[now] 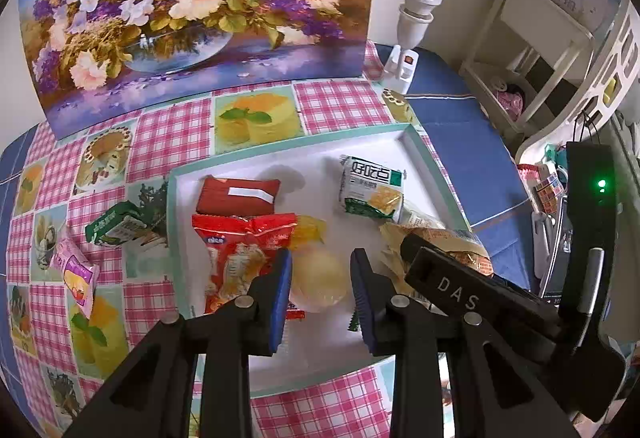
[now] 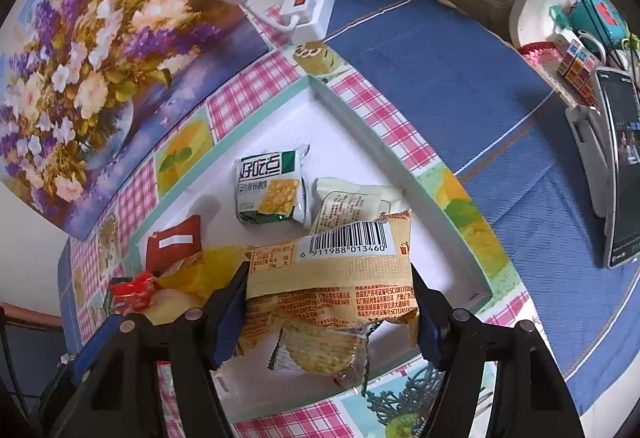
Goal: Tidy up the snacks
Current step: 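Carry the pudding cup and bread loaf into the tray and release both, then grasp the pink swiss roll packet with the left tool while the right tool grasps the green bar packet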
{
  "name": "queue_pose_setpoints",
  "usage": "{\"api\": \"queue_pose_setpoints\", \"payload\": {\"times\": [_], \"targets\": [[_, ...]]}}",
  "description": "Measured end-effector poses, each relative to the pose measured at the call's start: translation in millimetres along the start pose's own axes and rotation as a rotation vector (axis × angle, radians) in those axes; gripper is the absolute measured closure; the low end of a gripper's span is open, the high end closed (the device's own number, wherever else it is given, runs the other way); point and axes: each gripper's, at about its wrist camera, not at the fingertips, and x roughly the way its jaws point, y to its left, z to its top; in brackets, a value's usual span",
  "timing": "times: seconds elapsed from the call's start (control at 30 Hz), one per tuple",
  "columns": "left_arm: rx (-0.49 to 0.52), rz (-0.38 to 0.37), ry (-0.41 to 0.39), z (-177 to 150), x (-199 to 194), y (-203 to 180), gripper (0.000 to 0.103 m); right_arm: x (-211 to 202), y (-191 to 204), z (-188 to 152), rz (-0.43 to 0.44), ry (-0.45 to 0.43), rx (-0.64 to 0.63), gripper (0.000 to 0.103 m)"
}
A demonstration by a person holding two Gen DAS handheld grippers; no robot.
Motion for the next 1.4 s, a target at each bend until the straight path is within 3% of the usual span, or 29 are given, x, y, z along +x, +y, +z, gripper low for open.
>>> {"api": "queue_pose_setpoints", "payload": {"times": [0.13,0.23,0.37,0.47,0.57,0.67,0.73,0.87,1.03,1.2,1.3,1.4], "targets": [[-0.023,-0.003,-0.006,0.9,-6.8,8.7,0.06,6.6,5.5,-1.8,-0.009,0.016,-0.019,0.028],[-0.042,0.022,-0.013,-0.2,-14.1,19.1,0.058,10.3,8.5,-2.9,-0.021,0.025,-0.037,0.027],[-0.09,0.043,-0.031,-0.6,-26.2,40.4,0.043,14.4,10.5,-3.2,-0.032,0.03,-0.05,0.025],[-0.132,0.063,-0.052,-1.0,-34.7,59.0,0.037,13.1,12.9,-3.5,-0.042,0.015,-0.063,0.018],[-0.182,0.106,-0.072,-3.9,-40.8,84.8,0.034,11.0,15.8,-3.0,-0.061,-0.003,-0.082,0.017],[-0.255,0.159,-0.082,-10.8,-44.6,120.7,0.022,7.0,18.7,-4.0,-0.069,-0.026,-0.087,0.016],[-0.307,0.2,-0.08,-17.3,-46.8,146.6,0.022,3.5,21.3,-4.0,-0.066,-0.043,-0.092,0.002],[-0.404,0.288,-0.081,-28.7,-51.0,196.0,0.014,-8.6,31.5,-4.0,-0.061,-0.095,-0.102,0.0],[-0.555,0.352,-0.07,-47.2,-57.4,258.1,0.014,-30.3,55.1,-6.7,-0.053,-0.178,-0.144,0.0],[-0.636,0.351,-0.062,-59.5,-59.0,293.6,0.014,-52.7,105.4,-17.9,0.042,-0.245,-0.248,0.0],[-0.635,0.348,-0.05,-61.0,-54.9,302.8,0.014,-54.5,144.0,-29.3,0.098,-0.246,-0.32,0.0],[-0.656,0.296,-0.008,-64.8,-38.2,314.1,0.014,-42.9,179.4,-43.1,0.167,-0.196,-0.371,0.0]]}}
